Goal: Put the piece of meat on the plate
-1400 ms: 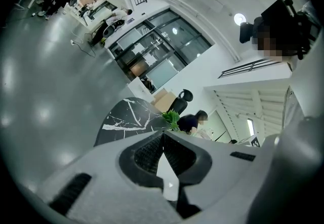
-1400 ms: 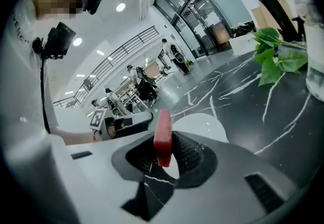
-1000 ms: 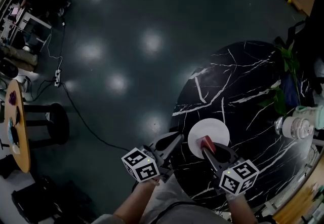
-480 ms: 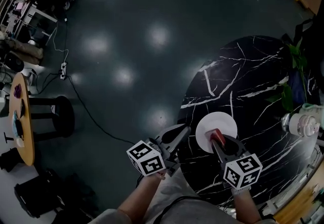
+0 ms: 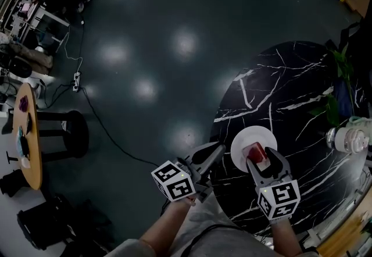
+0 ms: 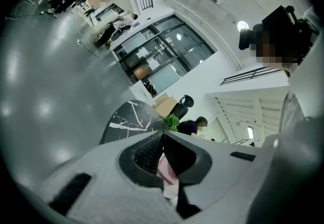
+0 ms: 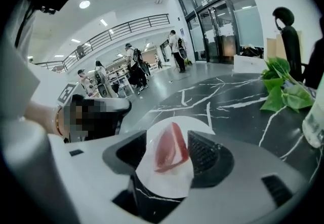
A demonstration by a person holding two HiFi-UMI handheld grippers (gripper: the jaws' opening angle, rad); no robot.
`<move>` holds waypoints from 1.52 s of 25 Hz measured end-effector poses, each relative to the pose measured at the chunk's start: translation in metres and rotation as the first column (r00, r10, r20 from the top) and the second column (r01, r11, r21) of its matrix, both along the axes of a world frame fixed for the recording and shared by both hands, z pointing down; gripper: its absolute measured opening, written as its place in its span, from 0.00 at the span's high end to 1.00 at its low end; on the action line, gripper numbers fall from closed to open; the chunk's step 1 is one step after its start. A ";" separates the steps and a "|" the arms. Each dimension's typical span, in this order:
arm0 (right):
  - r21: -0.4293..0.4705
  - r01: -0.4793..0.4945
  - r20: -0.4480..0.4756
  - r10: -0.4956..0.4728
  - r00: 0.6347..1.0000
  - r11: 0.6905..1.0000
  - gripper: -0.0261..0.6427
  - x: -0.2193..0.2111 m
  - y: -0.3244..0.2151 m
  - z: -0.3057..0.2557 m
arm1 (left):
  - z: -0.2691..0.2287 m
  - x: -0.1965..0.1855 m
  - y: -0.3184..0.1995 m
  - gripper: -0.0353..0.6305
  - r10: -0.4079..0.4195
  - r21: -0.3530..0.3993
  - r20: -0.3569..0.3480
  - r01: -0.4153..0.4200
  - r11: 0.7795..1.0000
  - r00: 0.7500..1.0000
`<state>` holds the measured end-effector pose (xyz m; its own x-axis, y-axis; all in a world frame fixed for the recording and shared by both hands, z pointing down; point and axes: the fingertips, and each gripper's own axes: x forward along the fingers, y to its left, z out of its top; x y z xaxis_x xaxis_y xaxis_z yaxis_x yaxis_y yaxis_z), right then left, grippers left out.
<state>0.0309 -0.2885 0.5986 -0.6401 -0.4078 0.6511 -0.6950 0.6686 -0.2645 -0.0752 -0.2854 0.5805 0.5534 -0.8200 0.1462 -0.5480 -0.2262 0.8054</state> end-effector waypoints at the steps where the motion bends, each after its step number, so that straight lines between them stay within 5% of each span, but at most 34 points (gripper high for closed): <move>1: 0.010 -0.008 -0.001 0.008 1.000 1.000 0.61 0.001 -0.001 -0.002 | -0.001 0.000 0.000 0.93 0.001 0.002 0.000 -0.001 1.000 1.000; 10: 0.035 -0.013 0.022 0.013 1.000 0.999 0.60 0.005 0.010 -0.014 | -0.007 0.002 0.010 0.93 0.002 0.020 0.005 -0.003 1.000 1.000; 21: 0.000 0.021 0.161 -0.020 0.987 1.000 0.60 0.016 0.049 -0.049 | -0.036 0.021 0.030 0.93 0.027 0.070 0.019 -0.028 0.997 0.999; 30: 0.083 0.029 0.204 -0.046 0.978 0.996 0.88 0.022 0.066 -0.091 | -0.072 0.044 0.057 0.93 0.061 0.113 0.052 -0.066 0.991 0.997; 38: 0.120 0.073 0.246 -0.101 0.964 0.990 0.93 0.023 0.098 -0.119 | -0.091 0.062 0.089 0.93 0.086 0.117 0.064 -0.093 0.989 0.994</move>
<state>0.0544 -0.1901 0.4793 -0.8133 -0.4028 0.4198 -0.5536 0.7578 -0.3454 -0.0129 -0.1964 0.4894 0.6186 -0.7811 0.0849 -0.5670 -0.3690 0.7364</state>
